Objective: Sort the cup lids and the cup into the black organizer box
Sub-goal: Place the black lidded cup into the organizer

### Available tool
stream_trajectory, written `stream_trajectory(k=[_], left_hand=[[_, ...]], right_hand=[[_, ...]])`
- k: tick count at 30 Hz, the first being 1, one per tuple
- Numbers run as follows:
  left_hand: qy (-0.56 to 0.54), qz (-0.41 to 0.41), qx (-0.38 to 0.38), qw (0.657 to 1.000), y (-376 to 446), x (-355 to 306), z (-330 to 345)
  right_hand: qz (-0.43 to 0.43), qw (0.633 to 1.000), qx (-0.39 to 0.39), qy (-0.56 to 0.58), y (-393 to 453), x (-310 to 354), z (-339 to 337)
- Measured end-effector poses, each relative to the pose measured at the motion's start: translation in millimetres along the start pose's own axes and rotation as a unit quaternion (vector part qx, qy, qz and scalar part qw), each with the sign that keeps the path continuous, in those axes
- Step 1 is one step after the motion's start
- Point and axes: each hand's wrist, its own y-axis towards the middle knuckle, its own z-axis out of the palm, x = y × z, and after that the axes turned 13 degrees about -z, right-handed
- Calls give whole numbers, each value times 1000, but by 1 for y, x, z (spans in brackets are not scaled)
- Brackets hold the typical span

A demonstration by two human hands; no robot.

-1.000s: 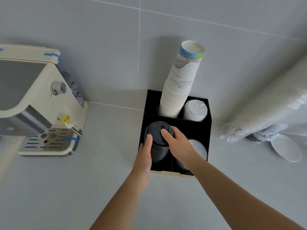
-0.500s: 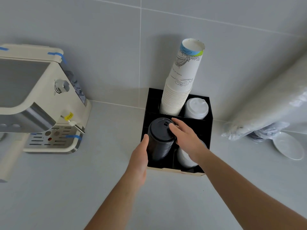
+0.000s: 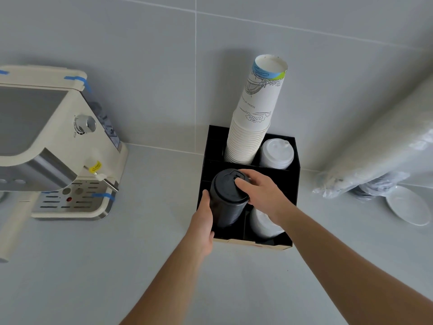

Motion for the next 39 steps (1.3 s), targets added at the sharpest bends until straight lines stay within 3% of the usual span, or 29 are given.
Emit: stream_trajectory(k=[16, 26, 32, 36, 39], left_hand=[[-35, -11, 36, 999, 4, 5, 5], [-73, 41, 19, 996, -6, 22, -7], [38, 70, -58, 995, -27, 63, -18], [125, 99, -16, 987, -34, 82, 2], [209, 76, 22, 975, -35, 78, 27]], right_hand=[[-45, 994, -10, -95, -11, -2, 3], [-9, 1000, -7, 7, -23, 3, -7], [8, 994, -104, -35, -55, -15, -53], [73, 981, -164, -71, -77, -48, -79], [105, 977, -171, -69, -87, -69, -80]])
